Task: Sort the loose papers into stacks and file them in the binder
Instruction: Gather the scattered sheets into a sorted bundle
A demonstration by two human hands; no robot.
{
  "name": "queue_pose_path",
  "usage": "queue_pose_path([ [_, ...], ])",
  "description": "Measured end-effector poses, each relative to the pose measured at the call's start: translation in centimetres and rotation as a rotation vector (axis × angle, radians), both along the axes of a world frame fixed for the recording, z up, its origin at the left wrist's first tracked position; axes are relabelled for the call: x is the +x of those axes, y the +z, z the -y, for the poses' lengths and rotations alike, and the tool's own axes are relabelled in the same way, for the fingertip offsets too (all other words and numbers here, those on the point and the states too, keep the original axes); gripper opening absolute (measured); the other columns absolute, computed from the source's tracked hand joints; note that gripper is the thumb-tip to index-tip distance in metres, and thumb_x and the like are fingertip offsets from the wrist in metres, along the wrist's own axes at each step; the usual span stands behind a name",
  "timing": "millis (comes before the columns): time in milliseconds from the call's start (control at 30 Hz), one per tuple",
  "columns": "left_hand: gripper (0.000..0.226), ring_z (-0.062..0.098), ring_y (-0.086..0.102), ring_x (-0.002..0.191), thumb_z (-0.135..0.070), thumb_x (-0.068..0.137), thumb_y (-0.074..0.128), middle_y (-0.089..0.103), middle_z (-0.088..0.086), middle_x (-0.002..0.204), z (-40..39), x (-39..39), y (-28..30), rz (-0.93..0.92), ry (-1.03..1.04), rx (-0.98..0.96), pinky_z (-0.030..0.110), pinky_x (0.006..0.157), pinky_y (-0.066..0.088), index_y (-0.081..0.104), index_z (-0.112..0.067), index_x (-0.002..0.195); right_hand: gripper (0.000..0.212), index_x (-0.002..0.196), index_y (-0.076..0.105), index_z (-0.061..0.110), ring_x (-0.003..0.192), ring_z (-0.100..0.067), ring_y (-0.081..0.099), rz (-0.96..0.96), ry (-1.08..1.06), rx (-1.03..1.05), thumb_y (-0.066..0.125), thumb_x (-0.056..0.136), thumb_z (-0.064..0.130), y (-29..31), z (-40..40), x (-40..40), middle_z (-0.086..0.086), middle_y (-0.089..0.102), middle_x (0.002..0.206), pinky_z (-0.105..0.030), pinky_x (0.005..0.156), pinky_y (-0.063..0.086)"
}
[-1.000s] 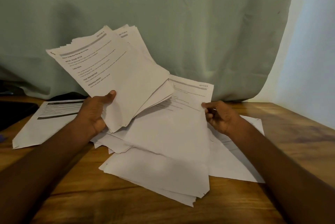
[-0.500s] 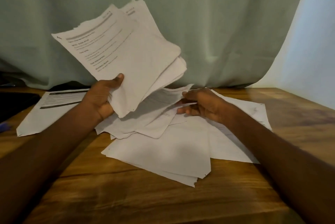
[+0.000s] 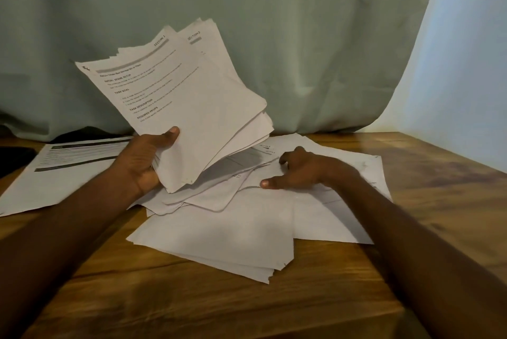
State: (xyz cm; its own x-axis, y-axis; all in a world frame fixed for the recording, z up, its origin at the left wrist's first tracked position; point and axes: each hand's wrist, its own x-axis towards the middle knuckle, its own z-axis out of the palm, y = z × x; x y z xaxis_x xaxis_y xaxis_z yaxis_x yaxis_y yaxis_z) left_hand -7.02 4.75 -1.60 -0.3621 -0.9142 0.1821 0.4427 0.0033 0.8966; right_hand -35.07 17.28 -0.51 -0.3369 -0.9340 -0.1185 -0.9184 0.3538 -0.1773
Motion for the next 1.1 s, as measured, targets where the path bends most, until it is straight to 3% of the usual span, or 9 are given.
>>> queue_pose_path([
  [133,0.028,0.009,0.075,0.084,-0.009,0.097,0.061,0.077,-0.007,0.098,0.0,0.0,-0.3,-0.002,-0.005,0.020,0.027,0.066,0.059,0.065,-0.024,0.121,0.081,0.145,0.050,0.020,0.132,-0.025,0.049,0.091,-0.026,-0.181,0.080,0.079,0.057,0.2,0.3,-1.5,-0.008,0.048,0.146,-0.035,0.107,0.043],
  [233,0.026,0.006,0.074,0.082,-0.007,0.099,0.059,0.074,-0.007,0.105,-0.1,-0.2,-0.7,0.023,0.015,-0.001,0.025,0.066,0.058,0.064,-0.024,0.118,0.057,0.129,0.062,0.019,0.125,-0.026,0.054,-0.060,-0.126,-0.364,0.084,0.079,0.030,-0.3,-0.3,-4.0,-0.005,0.057,0.138,-0.033,0.101,0.046],
  [333,0.029,0.007,0.074,0.086,-0.005,0.098,0.060,0.074,-0.007,0.107,0.0,-0.2,-0.9,0.010,0.028,-0.006,0.026,0.069,0.057,0.063,-0.023,0.121,0.031,0.108,0.071,0.019,0.117,-0.026,0.060,-0.084,-0.175,-0.479,0.080,0.083,0.035,-0.1,-0.6,-4.6,-0.004,0.066,0.128,-0.036,0.096,0.051],
  [433,0.032,0.009,0.074,0.087,-0.005,0.097,0.062,0.075,-0.007,0.105,-0.1,-0.2,-0.7,0.006,0.033,-0.001,0.030,0.071,0.057,0.063,-0.023,0.124,0.084,0.135,0.062,0.019,0.131,-0.024,0.051,0.126,-0.082,-0.237,0.070,0.075,0.077,1.0,-1.2,-2.1,-0.002,0.055,0.144,-0.037,0.104,0.044],
  [533,0.032,0.010,0.073,0.088,-0.005,0.097,0.062,0.074,-0.005,0.110,-0.1,-0.2,-0.8,0.004,0.043,-0.003,0.028,0.068,0.058,0.063,-0.023,0.124,0.122,0.157,0.030,0.023,0.144,-0.028,0.038,0.036,-0.013,0.112,0.059,0.061,0.094,0.8,-0.9,0.6,-0.001,0.032,0.163,-0.046,0.114,0.038],
  [767,0.030,0.011,0.073,0.087,-0.007,0.097,0.063,0.074,-0.006,0.107,-0.1,-0.2,-0.7,0.016,0.052,0.016,0.027,0.066,0.057,0.063,-0.023,0.122,0.065,0.132,0.063,0.015,0.128,-0.028,0.053,-0.040,-0.149,-0.265,0.080,0.081,0.052,1.4,-1.5,-3.9,-0.006,0.057,0.143,-0.046,0.110,0.042],
  [933,0.037,0.016,0.069,0.097,-0.006,0.098,0.062,0.071,-0.001,0.117,-0.2,-0.3,-0.7,0.007,0.041,0.019,0.034,0.076,0.055,0.060,-0.019,0.132,0.120,0.156,0.037,0.021,0.146,-0.027,0.037,0.092,-0.111,0.020,0.063,0.061,0.091,1.4,-1.5,-2.1,-0.001,0.033,0.164,-0.043,0.117,0.034],
  [1000,0.040,0.016,0.070,0.098,-0.005,0.097,0.062,0.071,-0.001,0.118,-0.2,-0.3,-0.7,-0.004,0.029,0.017,0.034,0.075,0.056,0.060,-0.019,0.135,0.115,0.156,0.035,0.022,0.147,-0.027,0.034,0.051,-0.107,0.064,0.065,0.066,0.086,0.7,-1.1,-2.1,-0.001,0.031,0.165,-0.045,0.119,0.032],
  [1100,0.044,0.018,0.070,0.100,-0.005,0.096,0.064,0.071,0.001,0.121,-0.1,-0.2,-0.8,-0.002,0.032,0.016,0.036,0.076,0.055,0.059,-0.018,0.138,0.089,0.149,0.049,0.016,0.142,-0.026,0.042,0.136,-0.159,-0.153,0.080,0.077,0.059,0.7,-1.3,-2.9,-0.004,0.045,0.155,-0.040,0.115,0.037],
])
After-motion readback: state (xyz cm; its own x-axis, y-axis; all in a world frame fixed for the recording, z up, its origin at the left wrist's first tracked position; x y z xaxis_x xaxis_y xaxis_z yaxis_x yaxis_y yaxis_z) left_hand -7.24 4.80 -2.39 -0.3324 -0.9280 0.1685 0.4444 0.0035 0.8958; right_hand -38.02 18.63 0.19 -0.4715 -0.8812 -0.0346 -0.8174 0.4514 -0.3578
